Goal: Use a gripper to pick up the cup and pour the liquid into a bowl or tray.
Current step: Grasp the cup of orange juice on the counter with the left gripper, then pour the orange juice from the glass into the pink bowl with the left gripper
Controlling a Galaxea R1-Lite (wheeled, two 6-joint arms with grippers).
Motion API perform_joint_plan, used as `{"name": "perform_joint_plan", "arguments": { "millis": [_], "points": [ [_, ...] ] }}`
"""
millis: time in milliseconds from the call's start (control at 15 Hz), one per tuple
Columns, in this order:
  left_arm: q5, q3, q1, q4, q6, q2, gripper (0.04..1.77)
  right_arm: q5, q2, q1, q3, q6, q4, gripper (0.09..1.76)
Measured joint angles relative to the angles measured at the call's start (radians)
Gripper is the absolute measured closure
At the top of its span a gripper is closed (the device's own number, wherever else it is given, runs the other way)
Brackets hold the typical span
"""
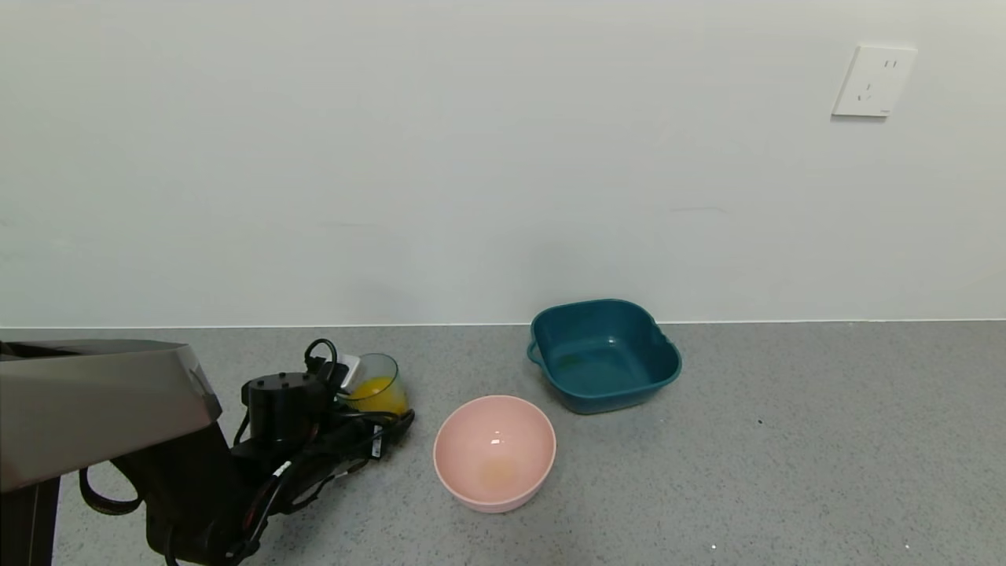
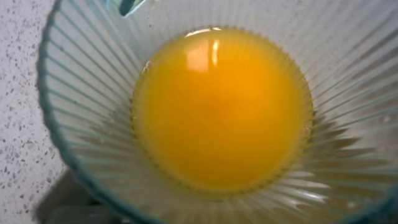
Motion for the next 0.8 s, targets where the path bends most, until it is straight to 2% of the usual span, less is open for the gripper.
{"name": "perform_joint_plan", "arguments": {
  "millis": [67,133,800],
  "points": [
    [0.001,0.0,0.0,0.0,-0.001,0.001,0.45,0.0,0.0,0.0,0.0,0.0,0.0,0.14],
    [0.002,0.0,0.0,0.0,-0.002,0.001,0.5,0.0,0.0,0.0,0.0,0.0,0.0,0.14],
    [-0.001,0.002,0.006,0.019,0.005,-0.033,0.54,0.0,0.0,0.0,0.0,0.0,0.0,0.14]
  ]
}}
